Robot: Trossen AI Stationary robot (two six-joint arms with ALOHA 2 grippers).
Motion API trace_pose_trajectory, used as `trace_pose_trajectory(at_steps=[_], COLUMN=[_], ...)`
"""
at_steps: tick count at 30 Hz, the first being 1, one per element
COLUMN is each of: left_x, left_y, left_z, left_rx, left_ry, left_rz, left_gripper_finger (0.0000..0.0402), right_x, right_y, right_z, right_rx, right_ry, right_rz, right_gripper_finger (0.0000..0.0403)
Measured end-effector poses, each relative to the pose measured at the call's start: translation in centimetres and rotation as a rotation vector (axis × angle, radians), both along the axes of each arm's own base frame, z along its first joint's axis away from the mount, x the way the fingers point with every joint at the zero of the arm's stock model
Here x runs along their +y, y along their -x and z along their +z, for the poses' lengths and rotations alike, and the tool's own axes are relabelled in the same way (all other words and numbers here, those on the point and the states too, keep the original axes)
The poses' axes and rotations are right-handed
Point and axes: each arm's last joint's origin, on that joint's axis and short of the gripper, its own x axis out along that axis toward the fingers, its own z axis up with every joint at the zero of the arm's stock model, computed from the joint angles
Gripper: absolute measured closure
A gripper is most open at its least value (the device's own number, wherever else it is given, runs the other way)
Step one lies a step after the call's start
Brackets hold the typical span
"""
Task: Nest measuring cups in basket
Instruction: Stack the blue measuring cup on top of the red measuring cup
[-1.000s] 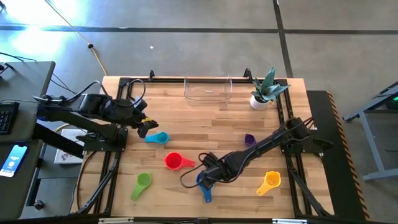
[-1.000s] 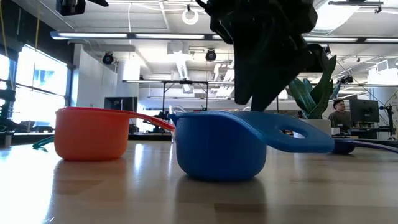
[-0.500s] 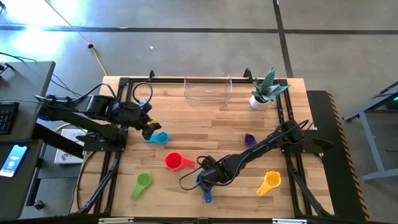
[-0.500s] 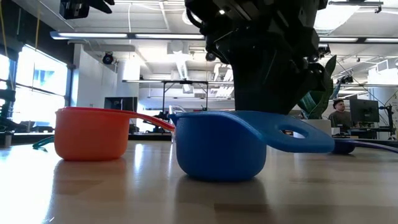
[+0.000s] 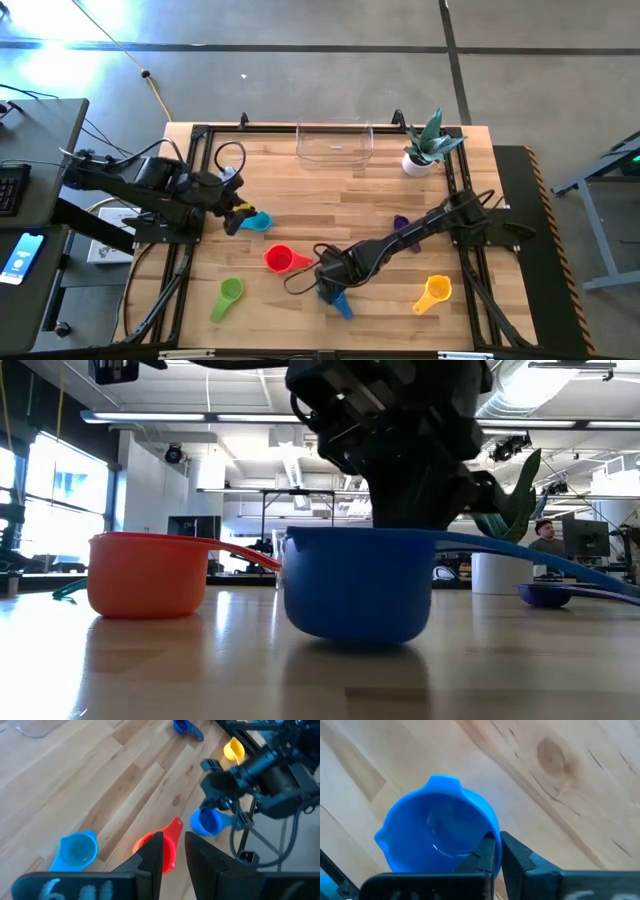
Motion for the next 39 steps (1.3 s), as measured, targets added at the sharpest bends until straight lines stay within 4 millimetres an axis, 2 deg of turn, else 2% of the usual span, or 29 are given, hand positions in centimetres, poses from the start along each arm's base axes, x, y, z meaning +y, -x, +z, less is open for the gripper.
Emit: trace_pose_trajectory(at_steps=[8, 16, 21, 27, 32, 39], left_x=[-0.8, -1.5, -1.5, -1.5, -1.4, -1.4], left_y=[0.5, 0.7, 0.7, 0.7, 0.7, 0.7], left_z=[-0.2, -0.3, -0.3, -0.3, -0.3, -0.2], left_rx=[0.034, 0.051, 0.050, 0.050, 0.047, 0.045], left_ry=[0.007, 0.028, 0.008, 0.032, 0.087, 0.165], left_rz=[-0.067, -0.137, -0.159, -0.123, -0.026, 0.073], left_gripper_finger=[0.0332, 0.0332, 0.0332, 0.0332, 0.0332, 0.0332], right_x=[-1.1, -2.9, -5.0, -7.3, -9.5, -11.8], right_y=[-0.4, -0.4, -1.4, -2.9, -4.0, -5.1], right_z=[0.5, 3.5, 4.4, 5.3, 6.0, 7.4], right_rx=[0.000, -0.081, -0.173, -0.323, -0.454, -0.590], right_ry=[-0.046, -0.060, -0.047, -0.022, 0.014, 0.126], right_rz=[0.018, 0.015, 0.074, 0.199, 0.326, 0.492], right_gripper_finger=[0.0400, 0.0401, 0.0402, 0.0402, 0.0402, 0.0402])
